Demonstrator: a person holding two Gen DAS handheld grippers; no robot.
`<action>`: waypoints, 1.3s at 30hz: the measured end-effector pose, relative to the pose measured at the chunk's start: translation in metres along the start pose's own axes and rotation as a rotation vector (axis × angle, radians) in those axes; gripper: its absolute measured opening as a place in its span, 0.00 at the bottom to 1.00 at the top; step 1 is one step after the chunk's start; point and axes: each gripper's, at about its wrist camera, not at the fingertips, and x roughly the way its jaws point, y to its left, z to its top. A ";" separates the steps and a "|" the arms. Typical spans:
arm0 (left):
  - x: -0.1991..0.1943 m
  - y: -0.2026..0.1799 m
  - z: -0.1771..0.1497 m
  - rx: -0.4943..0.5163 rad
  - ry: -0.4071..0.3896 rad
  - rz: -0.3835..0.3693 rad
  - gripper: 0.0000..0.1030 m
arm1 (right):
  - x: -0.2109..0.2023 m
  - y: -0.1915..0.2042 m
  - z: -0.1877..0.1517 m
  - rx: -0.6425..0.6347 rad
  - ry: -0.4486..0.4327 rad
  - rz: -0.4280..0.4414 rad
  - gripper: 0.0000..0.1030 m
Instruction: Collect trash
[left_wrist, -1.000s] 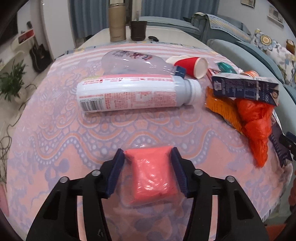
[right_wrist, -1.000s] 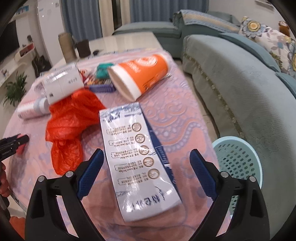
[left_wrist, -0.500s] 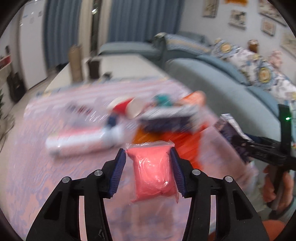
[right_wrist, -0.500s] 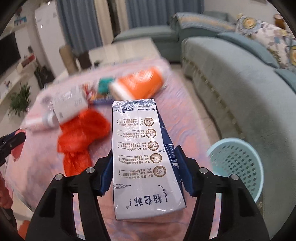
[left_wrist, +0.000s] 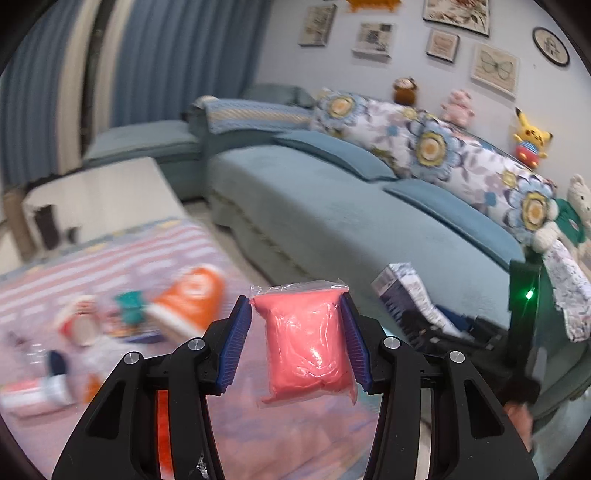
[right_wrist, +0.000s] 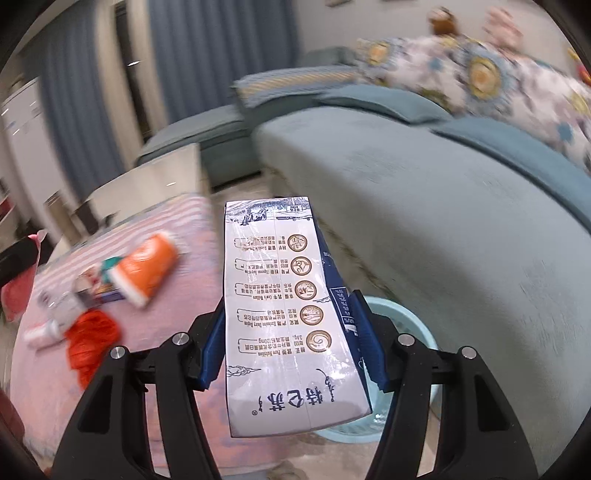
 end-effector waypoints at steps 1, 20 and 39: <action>0.016 -0.009 0.001 0.004 0.022 -0.024 0.45 | 0.005 -0.010 -0.003 0.030 0.007 -0.016 0.56; 0.192 -0.067 -0.084 0.069 0.456 -0.128 0.55 | 0.128 -0.131 -0.107 0.432 0.384 -0.110 0.57; 0.134 -0.057 -0.057 0.056 0.331 -0.102 0.60 | 0.078 -0.087 -0.074 0.277 0.255 -0.055 0.58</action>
